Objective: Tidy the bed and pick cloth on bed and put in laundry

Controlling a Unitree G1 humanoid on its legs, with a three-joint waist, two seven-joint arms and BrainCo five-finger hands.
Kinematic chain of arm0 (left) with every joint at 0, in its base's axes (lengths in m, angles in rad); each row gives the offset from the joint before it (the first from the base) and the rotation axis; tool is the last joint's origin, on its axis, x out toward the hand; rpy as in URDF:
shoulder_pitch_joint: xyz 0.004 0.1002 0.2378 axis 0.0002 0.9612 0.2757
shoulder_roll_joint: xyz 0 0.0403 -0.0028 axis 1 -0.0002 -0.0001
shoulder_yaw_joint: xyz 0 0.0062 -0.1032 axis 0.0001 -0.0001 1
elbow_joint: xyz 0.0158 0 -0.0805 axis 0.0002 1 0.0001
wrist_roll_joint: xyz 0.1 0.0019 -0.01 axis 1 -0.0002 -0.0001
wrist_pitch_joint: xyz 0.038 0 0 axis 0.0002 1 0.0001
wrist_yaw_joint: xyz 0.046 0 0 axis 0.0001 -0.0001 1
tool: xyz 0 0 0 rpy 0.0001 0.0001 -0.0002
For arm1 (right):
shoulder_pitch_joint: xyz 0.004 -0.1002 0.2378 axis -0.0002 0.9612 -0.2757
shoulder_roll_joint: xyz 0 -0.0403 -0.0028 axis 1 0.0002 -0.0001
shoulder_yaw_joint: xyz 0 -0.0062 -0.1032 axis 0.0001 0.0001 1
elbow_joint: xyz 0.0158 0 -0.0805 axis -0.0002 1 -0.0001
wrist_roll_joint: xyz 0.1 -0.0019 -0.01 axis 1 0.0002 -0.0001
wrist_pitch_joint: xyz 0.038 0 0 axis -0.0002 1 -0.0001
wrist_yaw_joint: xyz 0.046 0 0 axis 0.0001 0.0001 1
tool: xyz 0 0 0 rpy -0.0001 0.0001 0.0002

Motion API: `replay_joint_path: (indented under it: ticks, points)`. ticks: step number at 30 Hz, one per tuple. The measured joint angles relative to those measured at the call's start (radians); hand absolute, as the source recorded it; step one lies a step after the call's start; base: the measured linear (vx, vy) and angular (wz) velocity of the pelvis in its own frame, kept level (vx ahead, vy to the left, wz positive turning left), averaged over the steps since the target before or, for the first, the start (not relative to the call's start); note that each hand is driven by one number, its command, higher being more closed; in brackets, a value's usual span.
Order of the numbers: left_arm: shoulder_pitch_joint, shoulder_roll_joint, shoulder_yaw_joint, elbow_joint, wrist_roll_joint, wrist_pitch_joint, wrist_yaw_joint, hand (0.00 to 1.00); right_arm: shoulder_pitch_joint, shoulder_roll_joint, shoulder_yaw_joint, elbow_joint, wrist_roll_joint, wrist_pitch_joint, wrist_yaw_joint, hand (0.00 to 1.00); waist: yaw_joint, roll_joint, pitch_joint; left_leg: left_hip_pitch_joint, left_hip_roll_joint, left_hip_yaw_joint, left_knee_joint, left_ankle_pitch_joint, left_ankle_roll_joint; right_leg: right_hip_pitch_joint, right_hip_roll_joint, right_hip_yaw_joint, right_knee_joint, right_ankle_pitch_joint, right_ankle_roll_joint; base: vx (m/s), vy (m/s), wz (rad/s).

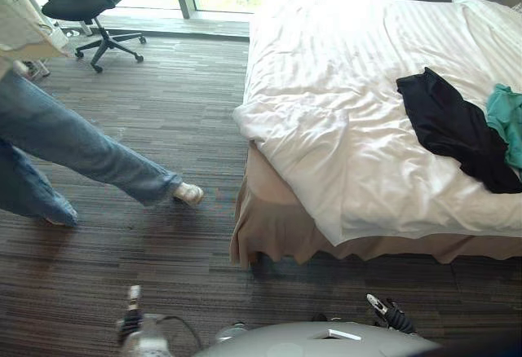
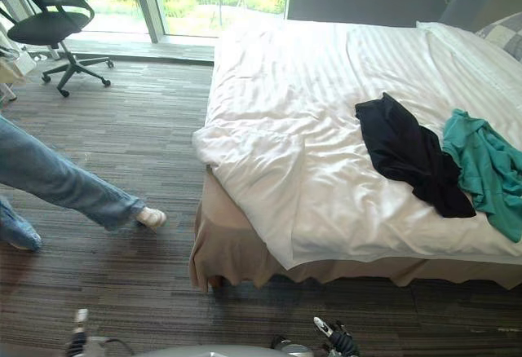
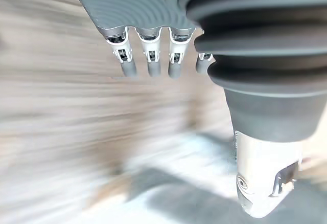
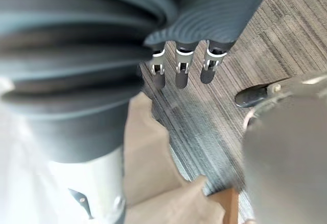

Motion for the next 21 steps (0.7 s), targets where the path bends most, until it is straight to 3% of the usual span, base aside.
replay_joint_path:
  ticks: [4, 6, 9, 11, 15, 18, 21]
  points:
    - [-0.052, 0.172, 0.147, -0.084, 0.049, -0.084, 0.062, 0.0, 0.004, -0.023, 0.008, -0.011, 0.002, -0.001, -0.007, 0.0, 0.002, 0.02, 0.008, -0.001, 0.0, -0.001, 0.0, -0.003, -0.002, 0.001, 0.0, -0.001, 0.0, -0.003, 0.0, 0.03, 0.003, 0.04]
    - [-0.12, 0.297, 0.187, -0.12, 0.17, -0.092, 0.086, 0.0, 0.01, -0.03, 0.036, -0.018, 0.003, -0.002, -0.015, 0.0, 0.004, 0.036, 0.005, -0.011, -0.001, -0.004, 0.0, -0.003, -0.001, -0.006, -0.001, 0.0, 0.0, -0.003, 0.0, 0.01, 0.006, 0.07]
    - [-0.21, 0.423, 0.159, -0.152, 0.359, -0.091, 0.09, 0.0, 0.024, -0.031, 0.045, -0.029, 0.006, -0.002, -0.021, 0.0, 0.004, 0.049, -0.001, -0.015, -0.002, -0.001, 0.0, -0.003, -0.001, -0.01, -0.001, 0.003, 0.003, -0.003, 0.0, 0.01, 0.002, 0.01]
    - [-0.293, 0.547, 0.041, -0.2, 0.616, -0.077, 0.096, 0.0, 0.051, -0.031, 0.045, -0.06, 0.025, -0.001, -0.022, 0.0, 0.004, 0.055, -0.005, -0.012, -0.001, 0.007, 0.001, -0.004, -0.003, -0.012, 0.001, 0.015, 0.004, -0.002, -0.001, 0.0, 0.0, -0.06]
    - [-0.459, 0.674, -0.231, -0.301, 0.875, -0.051, 0.086, 0.0, 0.056, -0.036, 0.045, -0.066, 0.05, 0.002, -0.023, 0.0, -0.003, 0.063, -0.008, -0.012, 0.001, 0.05, 0.004, -0.006, -0.006, -0.027, 0.004, 0.06, 0.005, 0.007, -0.004, -0.02, -0.001, -0.33]
    - [-0.581, 0.669, -0.437, -0.36, 0.994, 0.007, 0.056, 0.0, 0.059, -0.04, 0.045, -0.085, 0.053, 0.008, -0.02, 0.0, -0.038, 0.082, -0.001, -0.011, -0.003, 0.094, 0.024, -0.009, -0.003, -0.047, 0.003, 0.112, 0.006, 0.021, -0.005, -0.04, 0.0, -0.52]
    - [-0.725, 0.614, -0.655, -0.392, 1.101, 0.104, 0.032, 0.0, 0.058, -0.056, 0.042, -0.093, 0.053, 0.01, -0.016, 0.0, -0.077, 0.115, 0.035, -0.074, 0.008, 0.127, 0.128, -0.044, 0.011, -0.134, -0.012, 0.171, 0.095, -0.001, -0.006, -0.07, 0.003, -0.53]
